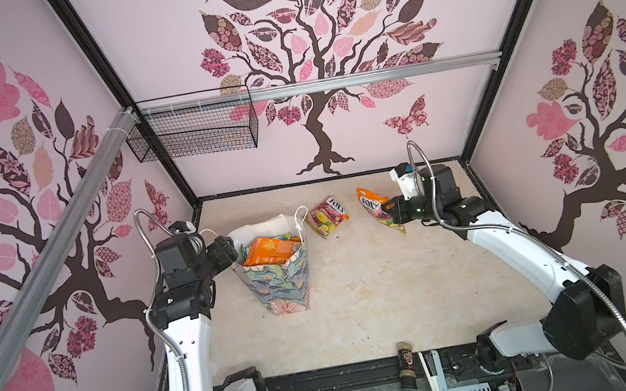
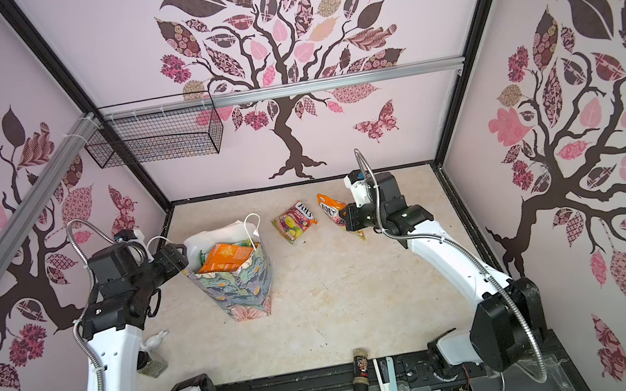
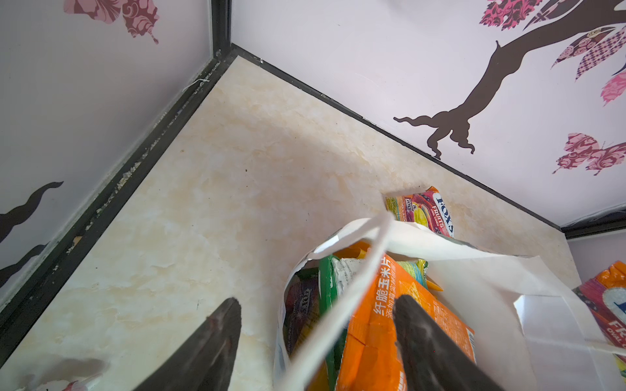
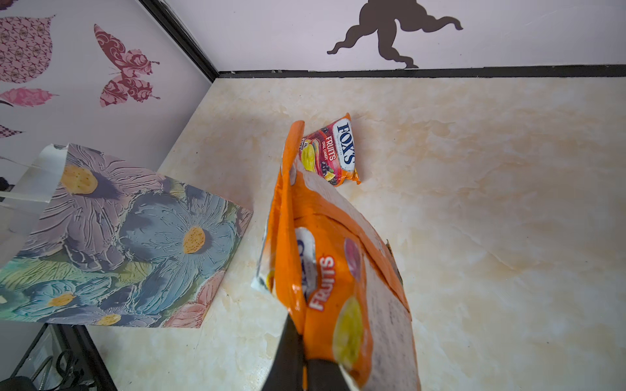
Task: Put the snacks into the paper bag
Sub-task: 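Lift the orange Fox's fruit bag off the table with the right gripper, then carry the orange Fox's bag over the paper bag with the right gripper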
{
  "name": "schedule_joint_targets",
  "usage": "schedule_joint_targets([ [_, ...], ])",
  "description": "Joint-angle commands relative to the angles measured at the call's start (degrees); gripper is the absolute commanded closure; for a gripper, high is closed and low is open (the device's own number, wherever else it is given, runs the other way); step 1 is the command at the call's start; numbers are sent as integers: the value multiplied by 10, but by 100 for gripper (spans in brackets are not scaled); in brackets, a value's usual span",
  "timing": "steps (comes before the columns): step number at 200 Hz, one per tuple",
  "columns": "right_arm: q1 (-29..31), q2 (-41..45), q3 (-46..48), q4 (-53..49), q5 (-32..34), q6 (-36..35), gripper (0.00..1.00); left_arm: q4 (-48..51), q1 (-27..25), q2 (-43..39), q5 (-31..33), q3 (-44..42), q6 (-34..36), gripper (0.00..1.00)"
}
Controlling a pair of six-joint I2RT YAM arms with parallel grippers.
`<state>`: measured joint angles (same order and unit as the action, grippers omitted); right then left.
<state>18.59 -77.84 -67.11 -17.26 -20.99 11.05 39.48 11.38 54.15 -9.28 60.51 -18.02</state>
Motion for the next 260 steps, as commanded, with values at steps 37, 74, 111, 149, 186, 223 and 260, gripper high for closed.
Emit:
schedule_joint_targets([
  [37,48,55,-77,-22,-4,-5,100,-10,4,-11,8,-16,3,25],
  [74,85,67,-128,-38,0,-2,100,-10,4,-25,25,-17,3,26],
  [111,94,79,-163,-20,-32,27,100,-6,6,-36,56,-20,2,25],
  [149,163,54,-236,-43,6,8,100,-1,8,-13,40,-14,4,27],
  [186,209,-4,-348,-78,25,-5,100,-5,11,-1,20,-14,4,39],
  [223,260,-62,-469,-119,63,-32,100,-11,13,-4,15,-19,2,49],
  [260,338,-123,-563,-159,125,-70,100,-9,13,2,8,-18,2,50],
])
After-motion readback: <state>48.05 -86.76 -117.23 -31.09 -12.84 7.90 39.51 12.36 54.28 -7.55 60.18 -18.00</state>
